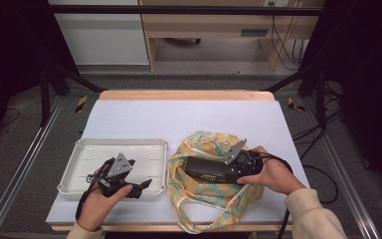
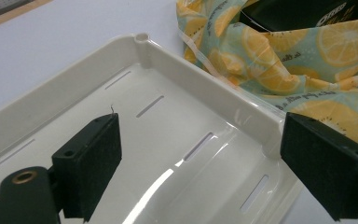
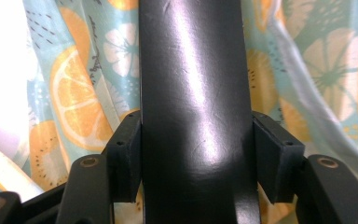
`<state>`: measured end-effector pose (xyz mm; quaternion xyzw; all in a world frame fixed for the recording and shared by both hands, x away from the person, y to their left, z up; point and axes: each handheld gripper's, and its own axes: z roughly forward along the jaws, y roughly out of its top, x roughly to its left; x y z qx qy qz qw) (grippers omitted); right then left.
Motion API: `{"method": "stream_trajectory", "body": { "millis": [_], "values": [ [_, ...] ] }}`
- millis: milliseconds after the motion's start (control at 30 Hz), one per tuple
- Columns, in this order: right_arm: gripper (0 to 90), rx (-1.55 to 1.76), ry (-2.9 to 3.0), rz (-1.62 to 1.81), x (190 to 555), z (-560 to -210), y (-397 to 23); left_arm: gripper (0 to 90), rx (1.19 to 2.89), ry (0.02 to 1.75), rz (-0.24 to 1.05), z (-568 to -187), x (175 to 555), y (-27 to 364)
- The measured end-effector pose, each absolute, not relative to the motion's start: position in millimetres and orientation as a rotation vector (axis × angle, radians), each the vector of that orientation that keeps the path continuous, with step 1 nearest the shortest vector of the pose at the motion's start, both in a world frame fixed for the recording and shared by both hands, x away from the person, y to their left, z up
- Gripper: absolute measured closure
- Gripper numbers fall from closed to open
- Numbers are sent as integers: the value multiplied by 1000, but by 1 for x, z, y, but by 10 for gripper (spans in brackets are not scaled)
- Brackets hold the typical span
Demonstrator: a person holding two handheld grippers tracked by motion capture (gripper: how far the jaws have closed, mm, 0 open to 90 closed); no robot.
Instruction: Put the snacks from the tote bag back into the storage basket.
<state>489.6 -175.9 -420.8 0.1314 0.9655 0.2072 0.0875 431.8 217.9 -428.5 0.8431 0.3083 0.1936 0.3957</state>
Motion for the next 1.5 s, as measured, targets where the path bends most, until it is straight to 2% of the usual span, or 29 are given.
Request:
{"method": "stream_trajectory", "body": {
  "millis": [1000, 1233, 1500],
  "values": [
    [432, 419, 2657, 867, 470, -370, -206, 133, 2121, 801, 502, -419, 435, 224],
    [431, 446, 2644, 904, 478, -367, -200, 132, 2145, 761, 483, -405, 441, 220],
    [432, 411, 2622, 904, 468, -347, -187, 112, 2234, 676, 438, -380, 456, 216]
  ]
}}
